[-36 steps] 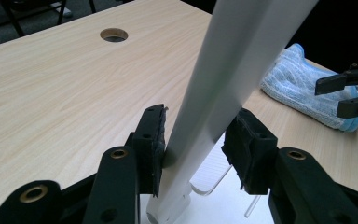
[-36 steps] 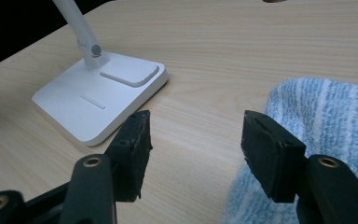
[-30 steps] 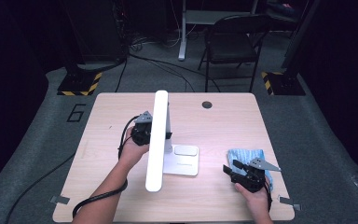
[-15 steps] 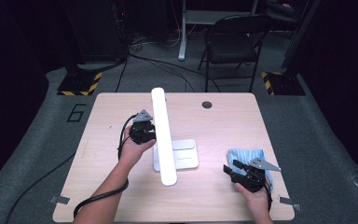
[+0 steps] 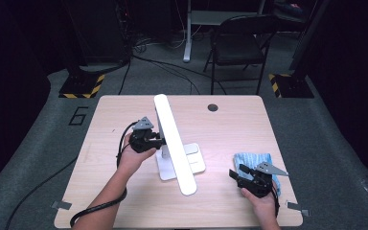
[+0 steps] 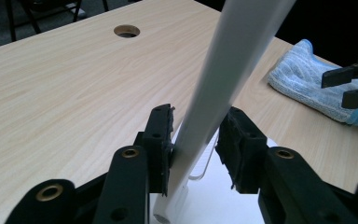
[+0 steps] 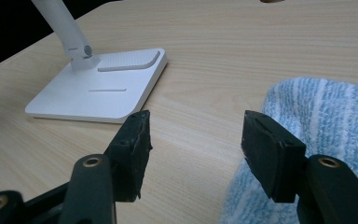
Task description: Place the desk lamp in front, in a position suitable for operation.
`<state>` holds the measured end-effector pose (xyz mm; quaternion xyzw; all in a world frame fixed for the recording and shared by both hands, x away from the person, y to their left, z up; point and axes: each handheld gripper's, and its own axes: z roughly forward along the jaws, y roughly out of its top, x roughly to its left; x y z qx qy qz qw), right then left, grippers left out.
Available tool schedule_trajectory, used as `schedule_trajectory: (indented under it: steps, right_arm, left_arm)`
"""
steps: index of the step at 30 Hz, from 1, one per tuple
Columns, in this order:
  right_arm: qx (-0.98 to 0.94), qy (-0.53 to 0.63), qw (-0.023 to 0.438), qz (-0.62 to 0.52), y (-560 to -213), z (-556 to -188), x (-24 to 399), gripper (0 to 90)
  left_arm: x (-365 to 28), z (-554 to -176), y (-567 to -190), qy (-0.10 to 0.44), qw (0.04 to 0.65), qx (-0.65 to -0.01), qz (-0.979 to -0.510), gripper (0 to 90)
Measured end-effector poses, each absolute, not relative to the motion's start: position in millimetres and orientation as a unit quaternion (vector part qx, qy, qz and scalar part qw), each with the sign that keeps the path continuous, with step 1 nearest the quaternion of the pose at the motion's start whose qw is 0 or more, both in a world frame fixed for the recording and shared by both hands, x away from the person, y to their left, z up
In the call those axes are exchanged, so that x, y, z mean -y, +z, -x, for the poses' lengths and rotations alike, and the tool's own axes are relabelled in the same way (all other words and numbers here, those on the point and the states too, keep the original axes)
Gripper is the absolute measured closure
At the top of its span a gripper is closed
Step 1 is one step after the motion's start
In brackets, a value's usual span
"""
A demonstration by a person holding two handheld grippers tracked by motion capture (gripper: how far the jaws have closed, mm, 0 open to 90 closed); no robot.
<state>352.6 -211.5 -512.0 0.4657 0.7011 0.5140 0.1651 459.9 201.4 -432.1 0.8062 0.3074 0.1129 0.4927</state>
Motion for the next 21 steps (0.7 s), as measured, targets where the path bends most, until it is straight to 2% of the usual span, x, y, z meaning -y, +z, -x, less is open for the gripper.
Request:
schedule_trajectory:
  steps: [21]
  right_arm:
    - [-0.696, 0.515, 0.16, -0.475, -512.0, -352.0, 212.6, 41.8]
  left_arm:
    - [-200.2, -445.6, -433.1, 0.14, 0.49, -0.318, -0.799, 71.8]
